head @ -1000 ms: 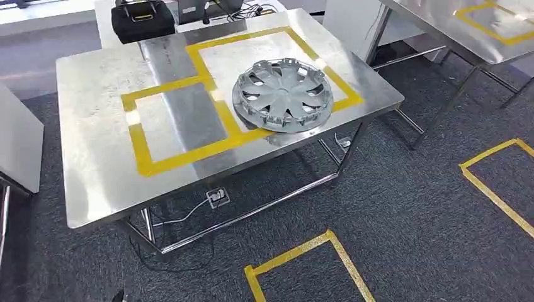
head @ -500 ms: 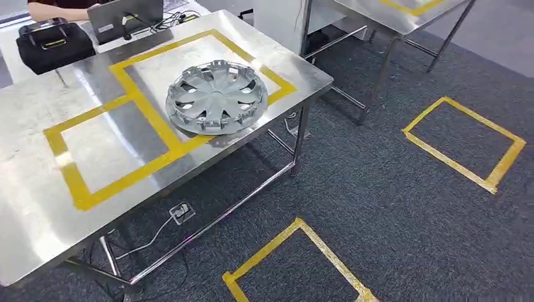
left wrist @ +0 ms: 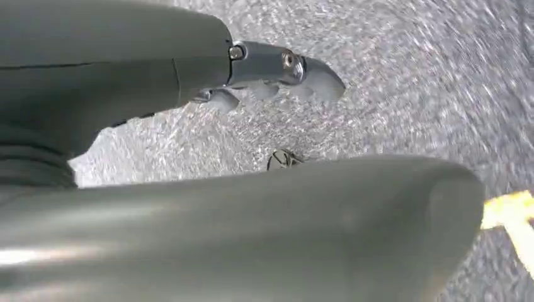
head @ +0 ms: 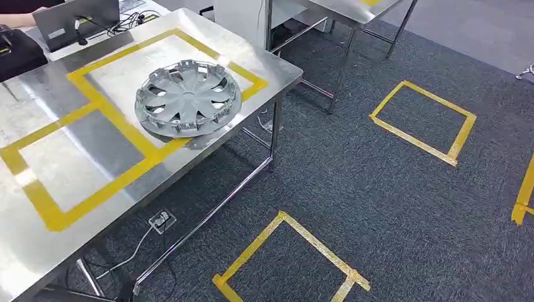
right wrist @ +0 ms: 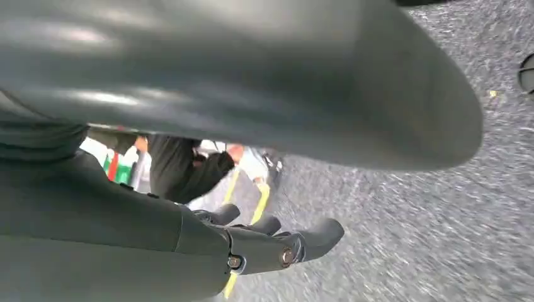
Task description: Take the parts from the cabinet and place them on the table.
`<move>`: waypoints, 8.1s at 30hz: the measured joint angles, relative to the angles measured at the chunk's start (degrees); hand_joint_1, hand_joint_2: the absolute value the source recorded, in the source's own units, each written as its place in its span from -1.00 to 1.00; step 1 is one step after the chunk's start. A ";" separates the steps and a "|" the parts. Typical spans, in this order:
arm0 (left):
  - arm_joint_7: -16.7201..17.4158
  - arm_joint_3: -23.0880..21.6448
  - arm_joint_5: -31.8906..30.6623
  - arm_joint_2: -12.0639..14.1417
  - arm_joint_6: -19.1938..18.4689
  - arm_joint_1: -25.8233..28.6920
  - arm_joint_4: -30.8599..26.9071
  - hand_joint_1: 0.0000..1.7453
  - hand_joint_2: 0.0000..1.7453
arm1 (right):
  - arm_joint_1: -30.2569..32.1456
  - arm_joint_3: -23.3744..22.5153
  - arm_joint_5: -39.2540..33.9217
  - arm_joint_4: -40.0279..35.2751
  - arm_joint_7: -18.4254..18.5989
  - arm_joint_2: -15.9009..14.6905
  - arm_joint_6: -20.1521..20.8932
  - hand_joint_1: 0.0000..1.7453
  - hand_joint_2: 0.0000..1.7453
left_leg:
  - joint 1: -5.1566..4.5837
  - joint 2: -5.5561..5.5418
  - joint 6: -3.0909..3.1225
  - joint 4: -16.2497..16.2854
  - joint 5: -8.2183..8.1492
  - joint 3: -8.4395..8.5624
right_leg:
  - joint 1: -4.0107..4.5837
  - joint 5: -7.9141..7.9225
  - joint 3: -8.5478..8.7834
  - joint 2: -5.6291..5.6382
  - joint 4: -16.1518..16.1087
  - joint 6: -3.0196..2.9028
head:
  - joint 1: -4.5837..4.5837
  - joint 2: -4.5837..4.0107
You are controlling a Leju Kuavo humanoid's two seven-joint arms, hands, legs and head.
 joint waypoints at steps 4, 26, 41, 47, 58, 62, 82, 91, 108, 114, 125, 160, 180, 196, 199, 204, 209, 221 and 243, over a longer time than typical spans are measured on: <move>0.39 -1.03 -0.64 0.07 0.94 -0.25 -0.20 -1.00 -1.00 | 0.01 0.00 0.15 0.02 -0.39 0.00 0.04 -1.00 -1.00 | 0.02 2.39 -1.37 -0.41 -0.42 0.75 | 0.91 -0.04 0.09 0.34 -1.61 -1.18 | -0.26 0.00; -1.44 -2.93 -3.67 -0.87 5.99 0.45 -1.57 -1.00 -1.00 | -0.18 1.36 0.76 0.11 0.79 0.26 -0.37 -1.00 -1.00 | 0.24 -2.98 0.45 -0.57 0.42 0.06 | -0.64 -7.71 -8.68 3.12 15.65 1.63 | -1.14 0.00; -1.53 -2.93 -3.76 -1.29 6.10 0.59 -1.94 -1.00 -1.00 | -0.34 1.46 0.77 0.11 0.83 -0.04 -0.57 -1.00 -1.00 | 0.37 -5.20 -2.35 15.14 -8.49 -5.75 | 0.10 1.09 2.16 4.39 -3.73 -2.60 | -2.14 0.00; -0.79 -2.93 -6.64 -1.20 7.44 0.33 -1.99 -1.00 -1.00 | -0.27 1.94 0.76 0.11 0.79 -0.06 -1.25 -1.00 -1.00 | 0.97 -10.78 -2.06 -0.13 0.38 -1.22 | 0.23 0.05 1.62 9.71 -1.89 -1.41 | -3.28 0.00; -2.67 -0.11 -4.70 -0.92 1.53 1.04 -4.09 -1.00 -1.00 | -0.05 2.95 0.63 0.20 0.57 -0.15 -1.09 -1.00 -1.00 | 0.10 -2.04 0.31 -1.05 0.19 0.63 | -0.79 -5.92 -8.11 3.07 14.27 1.25 | -1.18 0.00; -3.19 1.70 -3.83 -1.03 -0.39 1.02 -4.31 -1.00 -1.00 | -0.12 3.28 0.59 0.20 0.63 -0.35 -1.18 -1.00 -1.00 | -0.27 0.59 -0.47 -1.05 -0.69 1.67 | 0.19 -0.08 0.11 -3.03 -1.77 -0.28 | -0.33 0.00; -3.21 6.54 -3.08 -0.66 -4.50 1.47 -4.33 -1.00 -1.00 | 0.24 4.07 -1.49 0.31 3.19 -0.28 0.48 -1.00 -1.00 | 0.59 -8.08 -0.46 -0.93 0.65 0.05 | -0.66 0.44 -0.03 11.44 -2.19 0.50 | -3.39 0.00; -1.92 7.98 0.24 -0.72 -10.04 1.97 -4.02 -1.00 -1.00 | 0.04 4.20 -1.71 0.28 3.41 -0.13 0.63 -1.00 -1.00 | -0.43 -0.57 0.25 -1.13 -0.34 1.14 | -0.36 -1.23 -2.28 1.68 3.58 0.46 | -1.18 0.00; -1.73 9.14 1.03 -1.47 -11.43 1.36 -3.30 -1.00 -1.00 | -0.12 4.20 -3.52 0.31 3.89 -0.07 0.20 -1.00 -1.00 | 0.85 -10.92 -2.26 0.49 0.22 -1.62 | 0.29 -0.38 2.10 9.58 -2.41 -0.76 | -3.50 0.00; -2.03 9.14 1.05 -2.10 -11.43 1.04 -3.34 -1.00 -1.00 | 0.19 4.22 -3.54 0.35 4.00 -0.04 0.02 -1.00 -1.00 | 0.38 -7.04 -0.10 -0.26 0.52 -0.52 | -0.18 -1.69 -0.74 6.35 0.27 1.07 | -2.49 0.00; 1.14 9.16 4.37 -2.71 -15.96 1.44 -2.93 -1.00 -1.00 | -0.31 4.22 -3.93 0.35 5.44 -0.13 0.96 -1.00 -1.00 | -0.82 1.46 -0.04 -0.29 -1.01 0.55 | 1.59 -1.20 1.00 -1.86 -2.13 -1.18 | -0.96 0.00; 3.76 8.33 7.15 -3.56 -19.17 1.87 -0.11 -1.00 -1.00 | -0.36 6.40 -3.80 0.46 11.72 -1.55 3.87 -1.00 -1.00 | -0.24 -3.82 -1.24 1.88 -2.52 0.54 | 0.87 -1.97 6.21 2.28 -5.64 -2.00 | -0.24 0.00; 4.59 7.48 8.07 -3.02 -18.99 2.33 1.22 -1.00 -1.00 | -0.27 7.63 -3.74 0.48 11.56 -1.49 4.02 -1.00 -1.00 | -0.19 -5.56 0.44 -0.55 -0.48 0.48 | -0.30 -12.53 -3.77 3.20 14.09 1.58 | -1.29 0.00; 4.66 7.32 8.11 -3.23 -18.97 1.82 1.46 -1.00 -1.00 | -0.25 8.09 -3.72 0.48 11.54 -1.68 3.98 -1.00 -1.00 | -0.07 -5.34 -1.84 14.66 -9.88 -6.08 | 1.08 -2.65 4.78 3.70 -2.61 -2.88 | -2.21 0.00; 4.61 7.32 8.11 -3.08 -18.97 2.08 1.53 -1.00 -1.00 | -0.06 8.09 -3.72 0.48 11.54 -1.51 3.98 -1.00 -1.00 | -0.07 -5.33 -1.69 3.42 1.01 -5.15 | 0.83 -4.98 7.72 3.84 -2.58 -2.13 | -2.87 0.00; 4.70 7.19 8.11 -3.10 -18.97 2.19 1.77 -1.00 -1.00 | -0.06 8.09 -3.72 0.55 11.47 -1.53 3.96 -1.00 -1.00 | -0.35 -5.28 -1.70 2.53 -1.32 -6.19 | 0.99 -5.91 7.84 4.09 -2.06 -1.52 | -2.93 0.00; 4.66 7.04 8.11 -3.30 -19.00 1.88 1.71 -1.00 -1.00 | -0.43 8.11 -3.72 0.52 11.50 -1.62 3.98 -1.00 -1.00 | 0.14 -5.33 -0.08 1.50 1.22 -3.56 | 0.93 -8.19 7.53 3.56 -0.59 0.54 | -2.58 0.00; 4.92 6.56 8.15 -3.26 -18.51 1.24 1.60 -1.00 -1.00 | -0.43 8.20 -3.54 0.48 11.21 -1.70 3.91 -1.00 -1.00 | 0.38 -5.22 -2.04 -0.31 -3.31 1.91 | -0.05 -0.72 1.53 2.99 -1.74 -0.84 | -0.85 0.00; 4.92 6.25 8.17 -3.13 -18.45 1.42 1.64 -1.00 -1.00 | -0.27 8.35 -3.54 0.48 11.17 -1.64 3.96 -1.00 -1.00 | 0.27 -5.49 0.45 -0.09 0.26 -0.95 | -0.78 -8.86 -5.71 3.16 14.38 2.26 | -1.62 0.00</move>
